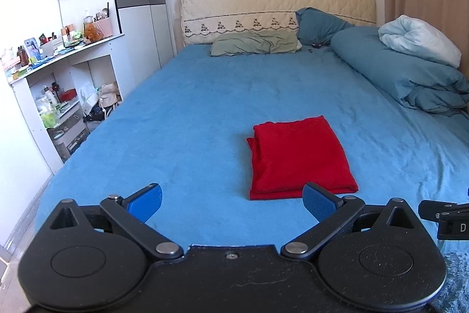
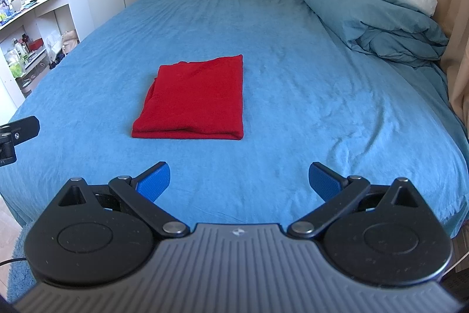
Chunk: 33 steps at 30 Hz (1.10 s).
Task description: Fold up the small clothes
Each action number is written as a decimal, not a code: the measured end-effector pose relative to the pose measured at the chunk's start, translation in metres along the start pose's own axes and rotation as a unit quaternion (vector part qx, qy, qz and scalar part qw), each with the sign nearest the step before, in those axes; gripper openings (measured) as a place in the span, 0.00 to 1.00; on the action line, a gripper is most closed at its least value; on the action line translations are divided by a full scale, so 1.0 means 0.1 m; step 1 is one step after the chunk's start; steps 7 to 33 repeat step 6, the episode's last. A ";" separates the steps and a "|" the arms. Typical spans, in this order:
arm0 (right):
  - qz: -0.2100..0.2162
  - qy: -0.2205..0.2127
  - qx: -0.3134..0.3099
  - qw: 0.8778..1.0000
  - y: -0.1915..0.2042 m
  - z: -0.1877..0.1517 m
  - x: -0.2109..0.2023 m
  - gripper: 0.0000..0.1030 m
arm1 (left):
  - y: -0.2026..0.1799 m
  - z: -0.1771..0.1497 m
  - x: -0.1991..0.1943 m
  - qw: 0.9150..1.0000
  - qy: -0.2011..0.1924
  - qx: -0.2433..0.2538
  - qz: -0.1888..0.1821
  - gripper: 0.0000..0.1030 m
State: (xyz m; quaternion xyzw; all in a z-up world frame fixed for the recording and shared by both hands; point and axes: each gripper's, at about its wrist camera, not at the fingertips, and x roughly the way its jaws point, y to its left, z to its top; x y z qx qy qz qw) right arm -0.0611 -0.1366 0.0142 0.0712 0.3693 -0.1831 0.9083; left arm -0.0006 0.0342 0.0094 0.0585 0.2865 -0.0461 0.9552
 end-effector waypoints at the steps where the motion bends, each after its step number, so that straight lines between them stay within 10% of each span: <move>1: 0.000 0.001 0.000 1.000 0.00 0.00 0.00 1.00 | 0.00 0.00 0.01 1.000 0.001 -0.002 -0.001 1.00; 33: 0.002 0.004 -0.003 1.000 -0.01 0.02 0.05 1.00 | 0.03 0.00 0.09 1.000 0.007 -0.006 0.001 1.00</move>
